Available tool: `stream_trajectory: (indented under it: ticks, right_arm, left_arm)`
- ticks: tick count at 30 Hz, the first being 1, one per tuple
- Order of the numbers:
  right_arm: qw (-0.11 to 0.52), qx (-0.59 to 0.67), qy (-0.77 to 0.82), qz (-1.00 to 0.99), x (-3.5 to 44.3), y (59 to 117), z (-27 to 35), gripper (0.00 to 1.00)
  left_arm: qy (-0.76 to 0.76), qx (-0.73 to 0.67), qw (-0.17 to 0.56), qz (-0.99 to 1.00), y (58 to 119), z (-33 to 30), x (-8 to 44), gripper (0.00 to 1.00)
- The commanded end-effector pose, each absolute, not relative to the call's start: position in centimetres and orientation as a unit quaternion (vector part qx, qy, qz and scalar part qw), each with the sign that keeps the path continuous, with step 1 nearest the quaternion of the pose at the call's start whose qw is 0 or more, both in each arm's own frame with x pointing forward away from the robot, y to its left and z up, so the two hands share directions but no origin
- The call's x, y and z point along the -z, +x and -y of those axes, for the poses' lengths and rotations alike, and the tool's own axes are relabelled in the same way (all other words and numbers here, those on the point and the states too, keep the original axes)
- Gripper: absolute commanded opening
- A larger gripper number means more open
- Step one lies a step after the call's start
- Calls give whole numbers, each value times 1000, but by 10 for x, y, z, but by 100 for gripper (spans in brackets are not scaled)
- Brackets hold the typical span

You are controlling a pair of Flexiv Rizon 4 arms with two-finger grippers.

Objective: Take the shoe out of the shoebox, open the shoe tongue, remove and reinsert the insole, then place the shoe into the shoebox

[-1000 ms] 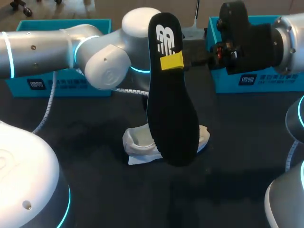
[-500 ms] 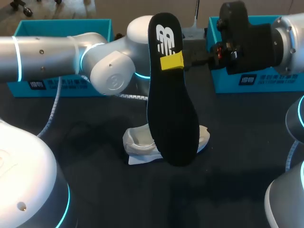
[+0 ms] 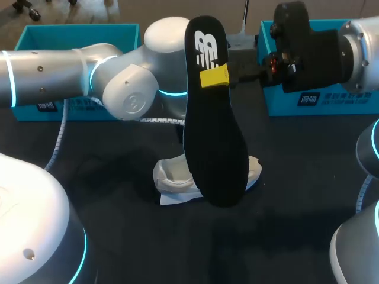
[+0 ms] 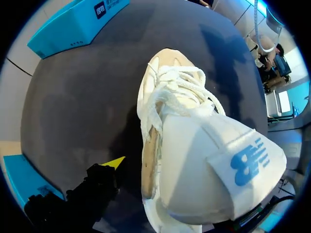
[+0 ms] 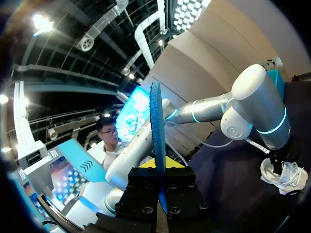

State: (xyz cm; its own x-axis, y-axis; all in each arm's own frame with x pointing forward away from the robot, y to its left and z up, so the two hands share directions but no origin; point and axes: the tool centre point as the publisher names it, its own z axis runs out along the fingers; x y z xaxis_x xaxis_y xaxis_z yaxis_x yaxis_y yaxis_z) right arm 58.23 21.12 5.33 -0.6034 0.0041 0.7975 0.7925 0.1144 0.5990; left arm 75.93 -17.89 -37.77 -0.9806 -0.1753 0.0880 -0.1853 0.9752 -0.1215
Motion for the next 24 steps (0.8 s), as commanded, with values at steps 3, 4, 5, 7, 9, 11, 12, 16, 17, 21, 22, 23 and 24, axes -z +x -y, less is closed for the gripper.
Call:
stream_trajectory:
  ticks: [3,4,5,7,9,11,12,16,17,21,22,23,24]
  right_arm:
    - [332,595,-298,669,-53,584,-215,0]
    - [332,595,-298,669,-53,584,-215,0]
    - [332,595,-298,669,-53,584,-215,0]
    - [332,595,-298,669,-53,584,-215,0]
    - [332,595,-298,669,-53,584,-215,0]
    - [332,595,-298,669,-53,584,-215,0]
    - [332,595,-298,669,-53,584,-215,0]
    - [332,595,-298,669,-53,584,-215,0]
    - [332,595,-298,669,-53,584,-215,0]
    - [332,595,-298,669,-53,584,-215,0]
    - [332,595,-298,669,-53,584,-215,0]
    - [332,595,-298,669,-53,584,-215,0]
    - [332,595,-298,669,-53,584,-215,0]
  left_arm:
    - [91,-78,46,992,761,164,371,74]
    - [91,-78,45,992,760,162,370,76]
    - [92,-78,43,992,761,161,370,77]
    - [94,-79,41,992,762,156,369,79]
    - [95,-79,40,991,763,155,369,78]
    - [94,-78,43,992,763,155,372,73]
    - [92,-77,46,992,762,156,374,71]
    - [90,-76,53,992,762,159,380,59]
    - [89,-77,56,991,762,160,381,51]
    - [78,-78,68,992,761,169,386,47]
    - [78,-78,67,992,761,171,386,47]
    - [77,-77,67,992,761,172,386,46]
    - [75,-77,67,992,760,173,387,46]
